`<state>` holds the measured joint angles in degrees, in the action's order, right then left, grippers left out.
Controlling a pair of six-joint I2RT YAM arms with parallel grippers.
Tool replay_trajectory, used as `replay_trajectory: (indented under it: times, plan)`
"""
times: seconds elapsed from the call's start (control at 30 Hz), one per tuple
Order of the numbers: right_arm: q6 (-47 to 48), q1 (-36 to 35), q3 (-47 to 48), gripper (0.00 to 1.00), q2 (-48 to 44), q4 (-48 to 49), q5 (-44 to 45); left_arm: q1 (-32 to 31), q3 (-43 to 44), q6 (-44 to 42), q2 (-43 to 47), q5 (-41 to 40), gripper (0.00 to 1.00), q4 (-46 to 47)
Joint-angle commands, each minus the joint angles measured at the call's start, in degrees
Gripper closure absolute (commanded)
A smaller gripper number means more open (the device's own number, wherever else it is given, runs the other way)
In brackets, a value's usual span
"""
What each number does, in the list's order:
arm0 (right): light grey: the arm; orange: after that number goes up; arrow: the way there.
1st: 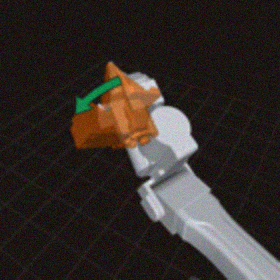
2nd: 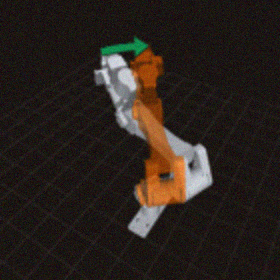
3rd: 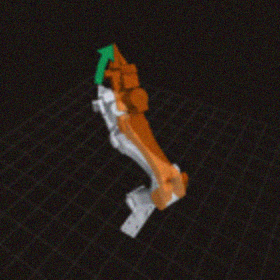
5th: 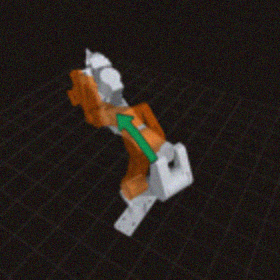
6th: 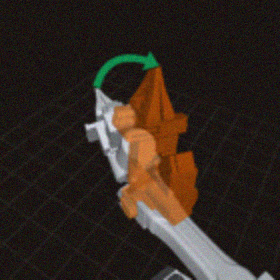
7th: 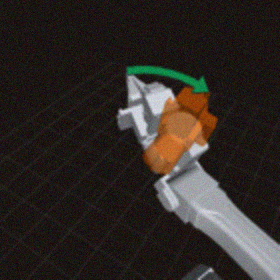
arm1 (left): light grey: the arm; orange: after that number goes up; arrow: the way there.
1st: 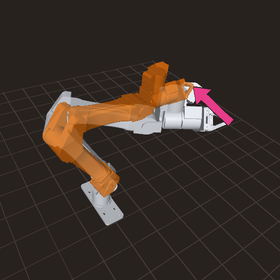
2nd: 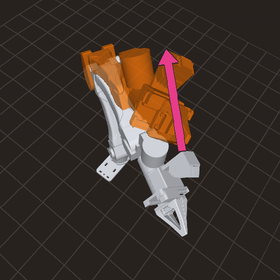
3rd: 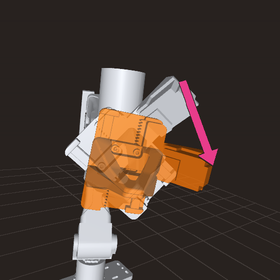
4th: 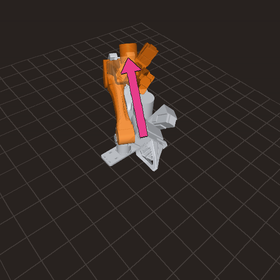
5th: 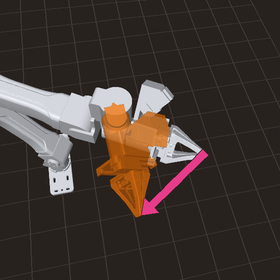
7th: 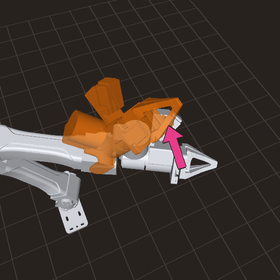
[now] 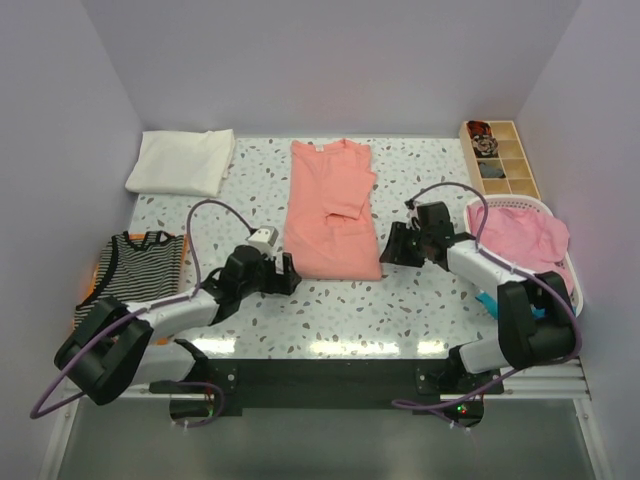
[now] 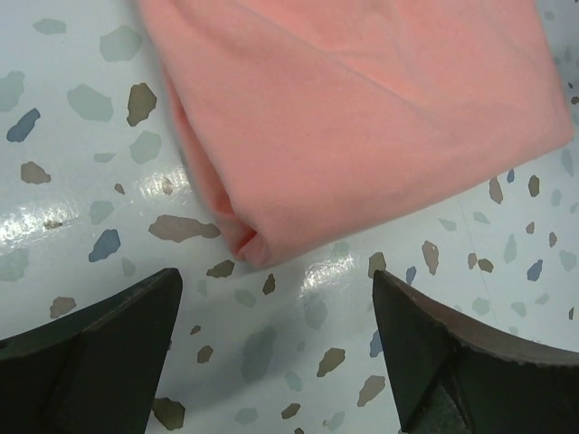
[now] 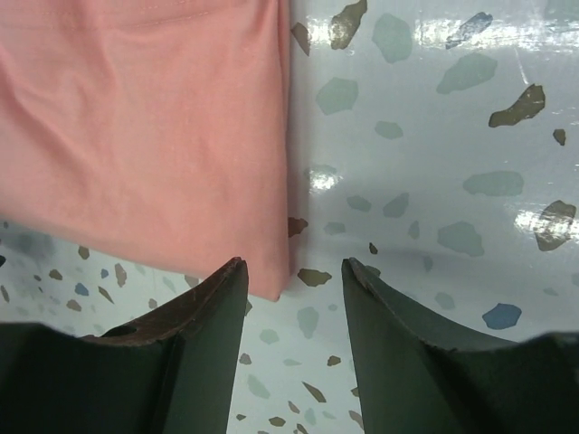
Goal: Fold and stack the t-shirts
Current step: Grab one side of the 2/3 rectangular tshirt with both arms
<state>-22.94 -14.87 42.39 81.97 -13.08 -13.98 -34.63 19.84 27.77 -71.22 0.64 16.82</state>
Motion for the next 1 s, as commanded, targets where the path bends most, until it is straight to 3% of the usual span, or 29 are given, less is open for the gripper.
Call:
replay_trajectory:
  times: [0.0,0.2,0.47,0.67,0.8,0.9,0.97]
  plan:
    - [-2.11,0.28,1.03,0.49,0.28,1.47,-4.82,0.09,3.10,-0.26,-1.19,-2.14,0.05,1.81]
    - [-5.18,0.20,-1.08,0.49,3.72,5.34,-8.78,1.84,3.98,1.50,-7.96,2.07,0.00,8.75]
    - [-7.12,0.11,-2.31,0.49,6.44,5.96,-12.56,7.73,1.97,5.63,-13.06,14.54,0.05,17.71]
    - [-8.26,0.20,-3.37,0.48,8.46,7.89,-14.23,9.14,2.58,5.54,-16.30,19.29,0.20,18.95]
    - [-9.32,0.11,-3.37,0.49,10.92,10.26,-16.34,9.06,1.44,7.38,-19.21,22.47,0.42,22.63]
    - [-9.23,0.20,-3.10,0.50,11.63,10.71,-16.61,8.97,-0.14,8.44,-20.10,22.91,0.52,24.31]
    - [-9.40,0.11,-3.19,0.56,11.80,11.32,-16.70,8.97,-0.76,8.35,-20.10,22.74,0.58,24.40]
